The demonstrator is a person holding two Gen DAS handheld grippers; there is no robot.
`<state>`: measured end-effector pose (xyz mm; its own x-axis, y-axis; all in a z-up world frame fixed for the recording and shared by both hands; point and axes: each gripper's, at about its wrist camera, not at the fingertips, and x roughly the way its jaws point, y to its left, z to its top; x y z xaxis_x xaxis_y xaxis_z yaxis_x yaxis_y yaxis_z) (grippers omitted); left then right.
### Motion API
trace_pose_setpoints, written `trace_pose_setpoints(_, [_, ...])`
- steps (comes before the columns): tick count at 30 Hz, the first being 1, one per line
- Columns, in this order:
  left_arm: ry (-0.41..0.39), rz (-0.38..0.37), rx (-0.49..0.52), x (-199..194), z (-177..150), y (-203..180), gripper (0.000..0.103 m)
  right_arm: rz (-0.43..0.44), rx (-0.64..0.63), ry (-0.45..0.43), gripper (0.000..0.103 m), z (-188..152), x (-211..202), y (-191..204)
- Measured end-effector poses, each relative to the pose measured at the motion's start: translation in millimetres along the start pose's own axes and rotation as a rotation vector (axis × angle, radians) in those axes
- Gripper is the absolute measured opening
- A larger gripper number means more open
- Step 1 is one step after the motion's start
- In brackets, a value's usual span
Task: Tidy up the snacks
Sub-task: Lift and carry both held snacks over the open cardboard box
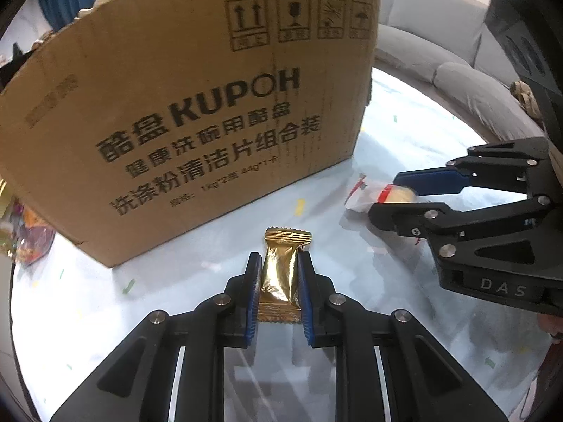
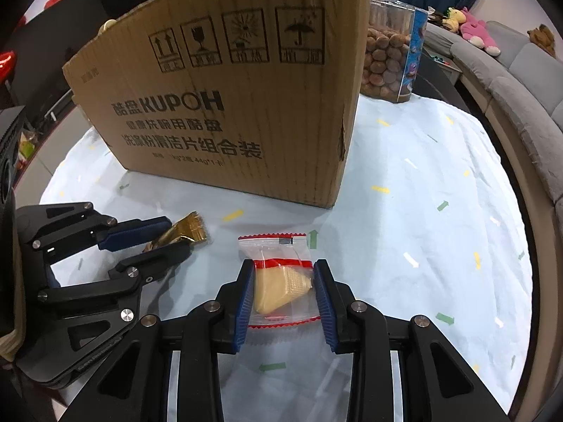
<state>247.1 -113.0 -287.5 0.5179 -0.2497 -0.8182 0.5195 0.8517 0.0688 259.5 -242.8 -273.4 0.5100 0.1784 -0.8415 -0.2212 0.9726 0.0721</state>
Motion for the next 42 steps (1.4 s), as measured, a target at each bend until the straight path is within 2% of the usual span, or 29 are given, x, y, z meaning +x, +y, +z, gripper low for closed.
trace_pose_setpoints(9, [0.023,0.034,-0.083,-24,10,16,0.021,-0.031,0.034,-0.015,0.035,6,-17,5])
trace_pose_setpoints(17, [0.016,0.058,-0.143,-60,19,28,0.021,-0.078,0.037,-0.053,0.035,12,-53,17])
trace_pose_setpoints(26, [0.001,0.096,-0.179,-99,30,34,0.021,-0.106,0.033,-0.108,0.035,22,-89,30])
trace_pose_setpoints(42, [-0.043,0.148,-0.244,-145,44,44,0.021,-0.147,0.044,-0.176,0.035,42,-140,46])
